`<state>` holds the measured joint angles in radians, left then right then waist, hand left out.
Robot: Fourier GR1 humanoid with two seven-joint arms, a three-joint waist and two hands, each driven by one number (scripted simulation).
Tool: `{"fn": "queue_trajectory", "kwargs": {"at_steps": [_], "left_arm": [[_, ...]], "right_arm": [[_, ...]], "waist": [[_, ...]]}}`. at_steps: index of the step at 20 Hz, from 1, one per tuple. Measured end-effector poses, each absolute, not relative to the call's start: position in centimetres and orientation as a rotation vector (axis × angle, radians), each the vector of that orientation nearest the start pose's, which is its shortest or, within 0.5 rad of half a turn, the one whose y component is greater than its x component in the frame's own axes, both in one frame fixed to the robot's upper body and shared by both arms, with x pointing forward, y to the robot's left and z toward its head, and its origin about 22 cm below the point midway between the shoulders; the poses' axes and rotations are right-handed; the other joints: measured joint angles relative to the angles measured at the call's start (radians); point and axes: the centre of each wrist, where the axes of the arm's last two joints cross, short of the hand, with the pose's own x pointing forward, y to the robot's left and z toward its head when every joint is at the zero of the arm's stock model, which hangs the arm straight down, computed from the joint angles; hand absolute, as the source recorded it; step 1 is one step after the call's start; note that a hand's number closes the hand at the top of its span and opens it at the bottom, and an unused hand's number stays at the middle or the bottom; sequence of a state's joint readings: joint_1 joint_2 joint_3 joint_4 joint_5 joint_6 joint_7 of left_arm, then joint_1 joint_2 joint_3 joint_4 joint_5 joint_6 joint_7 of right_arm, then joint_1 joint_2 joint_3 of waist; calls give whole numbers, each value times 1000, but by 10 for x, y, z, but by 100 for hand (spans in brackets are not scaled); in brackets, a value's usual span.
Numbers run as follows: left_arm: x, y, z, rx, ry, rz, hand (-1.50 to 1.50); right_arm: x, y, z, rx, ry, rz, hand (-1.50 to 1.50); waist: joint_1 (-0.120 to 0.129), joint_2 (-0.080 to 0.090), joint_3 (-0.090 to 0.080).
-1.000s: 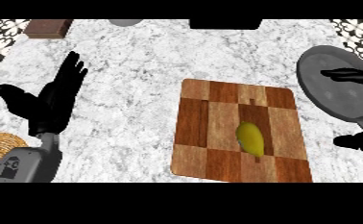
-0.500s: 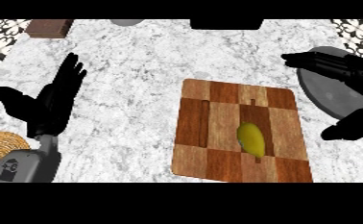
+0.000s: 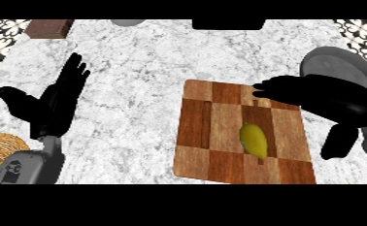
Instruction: Pick the lemon from the cutting board and place it in the pan
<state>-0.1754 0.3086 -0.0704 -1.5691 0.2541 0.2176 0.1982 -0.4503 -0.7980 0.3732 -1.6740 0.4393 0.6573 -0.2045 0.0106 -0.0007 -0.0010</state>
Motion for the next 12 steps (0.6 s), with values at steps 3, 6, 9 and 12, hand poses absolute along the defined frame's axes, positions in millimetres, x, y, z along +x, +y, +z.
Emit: {"fn": "queue_trajectory", "kwargs": {"at_steps": [3, 6, 9, 12], "left_arm": [[282, 270, 56, 100, -1518, 36, 0], [278, 273, 57, 101, -1518, 42, 0], [277, 272, 57, 99, -1521, 44, 0], [278, 269, 60, 96, -1519, 43, 0]], "right_arm": [[293, -257, 170, -241, -1313, 1912, -150], [283, -251, 168, -265, -1275, 1973, -150], [277, -245, 176, -351, -1248, 2035, -150], [268, -240, 168, -437, -1241, 2067, -150]], "waist": [[-6, 0, 0], [-8, -1, 1], [-9, -1, 1], [-11, -1, 1]]}}
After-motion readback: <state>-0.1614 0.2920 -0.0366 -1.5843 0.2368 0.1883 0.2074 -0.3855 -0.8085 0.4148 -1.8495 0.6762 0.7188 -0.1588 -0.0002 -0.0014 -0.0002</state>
